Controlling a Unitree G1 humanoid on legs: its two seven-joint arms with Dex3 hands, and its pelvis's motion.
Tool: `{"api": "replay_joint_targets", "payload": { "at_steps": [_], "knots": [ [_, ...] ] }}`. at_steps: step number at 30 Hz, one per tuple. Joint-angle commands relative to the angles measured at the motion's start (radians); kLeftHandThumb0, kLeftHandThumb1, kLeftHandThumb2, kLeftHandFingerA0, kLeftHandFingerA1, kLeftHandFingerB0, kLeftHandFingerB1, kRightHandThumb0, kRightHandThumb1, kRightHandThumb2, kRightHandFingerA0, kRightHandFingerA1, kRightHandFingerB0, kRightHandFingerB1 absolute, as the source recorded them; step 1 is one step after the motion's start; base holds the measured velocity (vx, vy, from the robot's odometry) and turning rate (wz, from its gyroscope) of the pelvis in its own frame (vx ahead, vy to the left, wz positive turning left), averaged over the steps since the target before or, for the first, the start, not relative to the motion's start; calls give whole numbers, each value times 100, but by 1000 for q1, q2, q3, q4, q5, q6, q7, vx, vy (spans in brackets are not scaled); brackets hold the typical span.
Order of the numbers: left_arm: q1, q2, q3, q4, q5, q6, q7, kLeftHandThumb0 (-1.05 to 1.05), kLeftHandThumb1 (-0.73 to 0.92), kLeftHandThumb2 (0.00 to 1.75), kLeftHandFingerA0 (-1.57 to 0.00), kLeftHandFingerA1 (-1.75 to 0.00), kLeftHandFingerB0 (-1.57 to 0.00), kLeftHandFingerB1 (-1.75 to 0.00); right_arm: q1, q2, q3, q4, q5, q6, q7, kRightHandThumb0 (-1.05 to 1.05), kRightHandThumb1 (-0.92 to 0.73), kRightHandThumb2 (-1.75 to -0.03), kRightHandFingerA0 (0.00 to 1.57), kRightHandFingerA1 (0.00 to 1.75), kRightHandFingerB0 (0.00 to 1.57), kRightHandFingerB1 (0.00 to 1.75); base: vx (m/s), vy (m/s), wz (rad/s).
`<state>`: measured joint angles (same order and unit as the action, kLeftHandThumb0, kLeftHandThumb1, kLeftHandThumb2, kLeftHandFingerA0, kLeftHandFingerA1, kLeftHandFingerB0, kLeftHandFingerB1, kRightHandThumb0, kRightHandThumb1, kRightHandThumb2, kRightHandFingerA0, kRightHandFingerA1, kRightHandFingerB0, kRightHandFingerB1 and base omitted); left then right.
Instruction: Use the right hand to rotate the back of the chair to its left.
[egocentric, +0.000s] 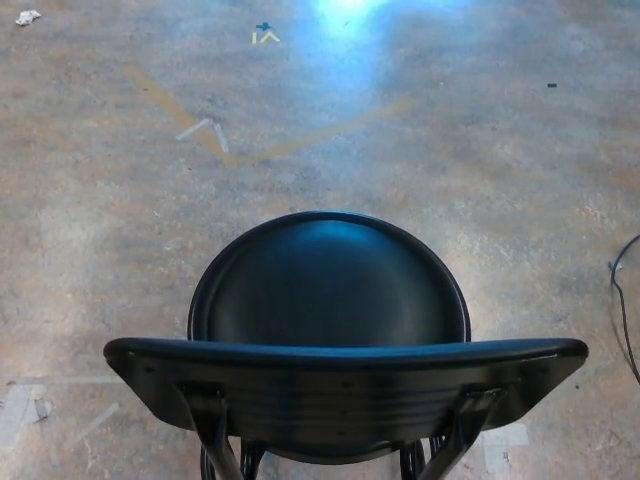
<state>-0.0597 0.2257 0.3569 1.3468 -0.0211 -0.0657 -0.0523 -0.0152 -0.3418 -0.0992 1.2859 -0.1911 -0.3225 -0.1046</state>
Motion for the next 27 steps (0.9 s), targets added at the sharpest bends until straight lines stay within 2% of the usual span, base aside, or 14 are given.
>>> {"api": "replay_joint_targets", "payload": {
  "at_steps": [1, 2, 4, 6, 9, 10, 15, 16, 17, 18, 27],
  "knots": [
    [0, 9, 15, 14, -6, -25, 17, -57, 82, 64, -50, -47, -38, -37, -6, -13, 0, 6, 1, -135, -54, -95, -73, -111, 2, 30, 0, 6, 0, 0, 0],
    [-2, 8, 27, 15, -15, -22, 14, -57, 81, 64, -51, -48, -38, -38, -17, -22, 0, -17, 6, -167, -42, -97, -66, -108, 0, 7, 0, 9, 0, 0, 0],
    [-7, 6, 34, 14, -16, -21, 13, -58, 82, 64, -52, -49, -39, -39, -33, -43, 23, -65, -21, -247, -67, -105, -65, -110, 0, 3, 0, 7, 0, 0, 0],
    [-7, 6, 29, 14, -7, -27, 13, -57, 82, 64, -51, -50, -38, -39, -37, -52, 36, -89, -34, -280, -82, -101, -62, -108, 0, 4, 0, 10, 0, 0, 0],
    [-9, 7, 28, 14, -2, -29, 13, -58, 82, 64, -50, -49, -38, -38, -29, -69, 53, -180, -43, -364, -71, -105, -63, -106, 0, 0, 0, 2, 0, 0, 0],
    [-9, 8, 24, 15, 3, -27, 14, -58, 82, 64, -50, -48, -38, -38, -25, -79, 65, -225, -60, -386, -79, -105, -78, -65, 0, 0, 0, 0, 0, 0, 0],
    [-15, 9, 36, 16, -7, -18, 17, -58, 81, 64, -52, -48, -39, -38, 16, -112, 113, -411, -147, -389, -146, -105, -79, -65, 0, 0, 0, 0, 0, 0, 0],
    [-15, 10, 39, 15, -10, -19, 16, -59, 64, 97, -45, -59, -34, -52, 25, -112, 113, -440, -137, -391, -131, -104, -60, -104, 0, 0, 0, 3, 0, 0, 0],
    [-15, 10, 44, 15, -13, -19, 16, -59, 64, 97, -45, -59, -34, -52, 36, -114, 114, -477, -125, -391, -112, -104, -60, -104, 0, 0, 0, 3, 0, 0, 0],
    [-18, 12, 45, 14, -14, -16, 15, -59, 81, 64, -53, -48, -38, -37, 47, -117, 117, -516, -125, -384, -106, -105, -61, -104, 0, 0, 0, 3, 0, 0, 0],
    [-21, 14, 34, 15, 9, -24, 23, -59, 81, 64, -52, -48, -40, -38, 122, -156, 132, -784, -152, -306, -57, -104, -59, -104, 0, 0, 0, 0, 0, 0, 0]
  ]
}}
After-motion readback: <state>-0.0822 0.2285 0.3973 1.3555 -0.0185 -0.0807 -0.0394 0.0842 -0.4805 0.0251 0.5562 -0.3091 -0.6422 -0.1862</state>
